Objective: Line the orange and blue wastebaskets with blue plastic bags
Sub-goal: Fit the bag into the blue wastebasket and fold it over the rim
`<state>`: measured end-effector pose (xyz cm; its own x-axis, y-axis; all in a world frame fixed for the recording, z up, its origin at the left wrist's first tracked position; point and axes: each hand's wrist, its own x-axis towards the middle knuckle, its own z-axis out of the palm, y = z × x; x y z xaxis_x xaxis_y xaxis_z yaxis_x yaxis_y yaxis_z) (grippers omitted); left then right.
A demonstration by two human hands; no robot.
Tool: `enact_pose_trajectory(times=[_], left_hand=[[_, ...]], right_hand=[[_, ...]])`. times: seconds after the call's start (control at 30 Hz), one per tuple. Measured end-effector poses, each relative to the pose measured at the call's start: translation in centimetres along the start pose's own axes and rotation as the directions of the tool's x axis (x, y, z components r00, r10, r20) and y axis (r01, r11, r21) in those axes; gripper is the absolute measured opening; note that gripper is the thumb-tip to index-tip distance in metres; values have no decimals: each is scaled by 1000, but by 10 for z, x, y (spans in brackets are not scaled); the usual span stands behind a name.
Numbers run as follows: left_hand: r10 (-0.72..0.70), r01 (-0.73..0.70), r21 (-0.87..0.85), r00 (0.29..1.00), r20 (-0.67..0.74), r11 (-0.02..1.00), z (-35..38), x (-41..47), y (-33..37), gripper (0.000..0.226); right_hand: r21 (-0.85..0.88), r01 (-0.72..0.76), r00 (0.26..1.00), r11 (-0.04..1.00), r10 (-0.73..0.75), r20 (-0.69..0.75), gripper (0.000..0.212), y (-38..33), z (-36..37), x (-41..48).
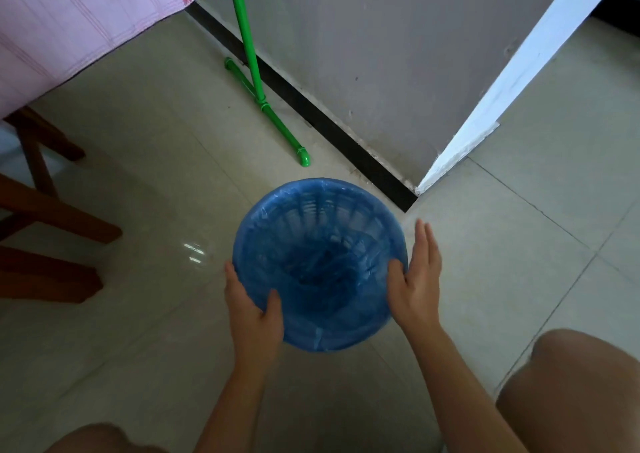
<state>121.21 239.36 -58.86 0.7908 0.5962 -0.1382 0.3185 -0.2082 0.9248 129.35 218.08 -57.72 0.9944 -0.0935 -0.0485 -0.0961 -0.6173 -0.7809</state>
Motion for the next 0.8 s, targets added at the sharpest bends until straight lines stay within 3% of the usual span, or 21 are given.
enact_pose_trajectory(times=[0.07, 0.13, 0.33, 0.63, 0.8], left_hand=[[-11, 11, -17, 1000, 18, 1000, 5, -5, -3, 77], [-16, 17, -27, 1000, 16, 999, 10, 2, -4, 76], [52, -50, -23, 988, 146, 999, 36, 45, 15, 76], [82, -102, 54, 954, 287, 993, 77, 94, 42, 89], [45, -59, 29, 939, 342, 998, 73, 94, 46, 148]], right_hand=[[189, -172, 983, 967, 156, 99, 61, 4, 3, -13], [234, -199, 976, 952, 172, 131, 58, 3, 3, -12], [281, -167, 986, 945, 156, 62, 52, -10, -12, 40], [183, -186, 983, 965, 184, 25, 62, 5, -11, 105], [335, -157, 983, 929, 179, -36, 58, 4, -3, 101]])
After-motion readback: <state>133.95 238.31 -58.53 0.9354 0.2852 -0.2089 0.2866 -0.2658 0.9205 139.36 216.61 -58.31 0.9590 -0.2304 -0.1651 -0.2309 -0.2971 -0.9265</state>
